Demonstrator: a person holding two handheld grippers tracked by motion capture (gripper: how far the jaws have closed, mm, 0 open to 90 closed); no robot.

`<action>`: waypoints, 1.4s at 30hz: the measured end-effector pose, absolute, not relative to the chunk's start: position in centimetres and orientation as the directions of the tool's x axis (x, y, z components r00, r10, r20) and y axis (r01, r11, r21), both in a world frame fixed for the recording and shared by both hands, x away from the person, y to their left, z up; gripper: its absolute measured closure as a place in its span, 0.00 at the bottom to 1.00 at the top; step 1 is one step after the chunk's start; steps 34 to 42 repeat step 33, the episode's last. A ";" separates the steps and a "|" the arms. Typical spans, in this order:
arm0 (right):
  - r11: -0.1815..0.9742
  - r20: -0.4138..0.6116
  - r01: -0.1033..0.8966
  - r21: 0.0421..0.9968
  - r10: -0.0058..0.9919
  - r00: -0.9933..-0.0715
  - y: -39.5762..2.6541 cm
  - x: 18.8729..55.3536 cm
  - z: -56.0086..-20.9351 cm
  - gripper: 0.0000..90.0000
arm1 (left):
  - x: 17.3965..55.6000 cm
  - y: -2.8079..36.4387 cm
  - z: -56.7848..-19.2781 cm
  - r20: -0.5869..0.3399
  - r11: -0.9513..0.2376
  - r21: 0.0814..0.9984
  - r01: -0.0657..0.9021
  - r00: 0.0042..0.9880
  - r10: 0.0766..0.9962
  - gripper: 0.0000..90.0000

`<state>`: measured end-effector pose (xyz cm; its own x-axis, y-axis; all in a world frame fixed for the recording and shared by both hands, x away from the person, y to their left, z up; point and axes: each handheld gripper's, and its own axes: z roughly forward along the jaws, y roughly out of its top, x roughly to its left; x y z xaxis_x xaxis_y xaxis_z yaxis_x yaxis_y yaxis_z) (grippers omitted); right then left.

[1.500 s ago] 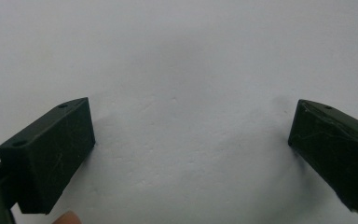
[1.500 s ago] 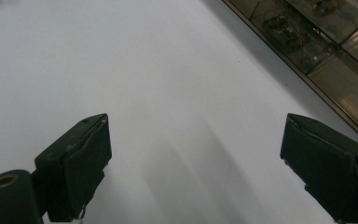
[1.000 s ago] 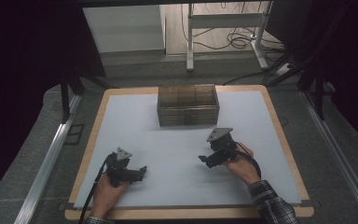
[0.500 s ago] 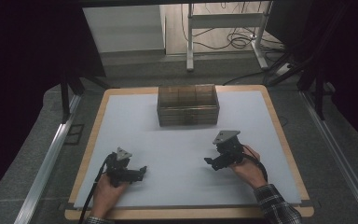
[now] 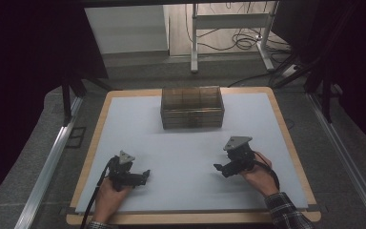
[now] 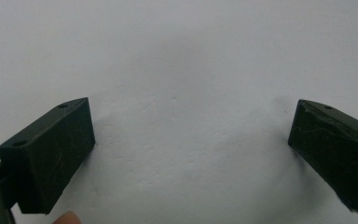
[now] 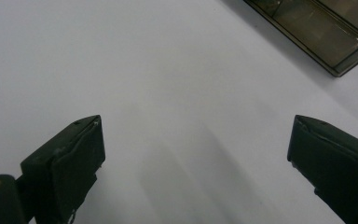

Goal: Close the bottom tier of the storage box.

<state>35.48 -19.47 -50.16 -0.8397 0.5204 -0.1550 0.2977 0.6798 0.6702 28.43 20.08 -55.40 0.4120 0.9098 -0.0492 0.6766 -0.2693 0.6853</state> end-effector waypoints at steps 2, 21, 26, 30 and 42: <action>0.678 -0.154 0.301 0.671 0.524 -0.838 -19.7 35.4 -50.2 0.04 | 28.4 20.1 -55.4 -0.049 -0.269 0.685 0.677 0.412 0.910 0.01; 0.660 -0.114 0.346 0.667 0.549 -0.828 -22.8 34.8 -51.3 0.00 | 28.4 20.1 -55.4 -0.049 -0.270 0.686 0.676 0.412 0.910 0.01; 0.667 -0.096 0.353 0.656 0.537 -0.838 -23.2 34.8 -52.1 0.00 | 28.4 20.1 -55.4 -0.049 -0.269 0.686 0.676 0.412 0.910 0.01; 0.644 -0.036 0.393 0.656 0.547 -0.837 -23.6 35.2 -53.1 0.00 | 28.4 20.1 -55.4 -0.050 -0.269 0.686 0.677 0.412 0.910 0.01; 0.631 -0.041 0.378 0.678 0.546 -0.837 -23.8 35.0 -53.3 0.00 | 28.5 20.1 -55.4 -0.052 -0.268 0.684 0.678 0.413 0.909 0.01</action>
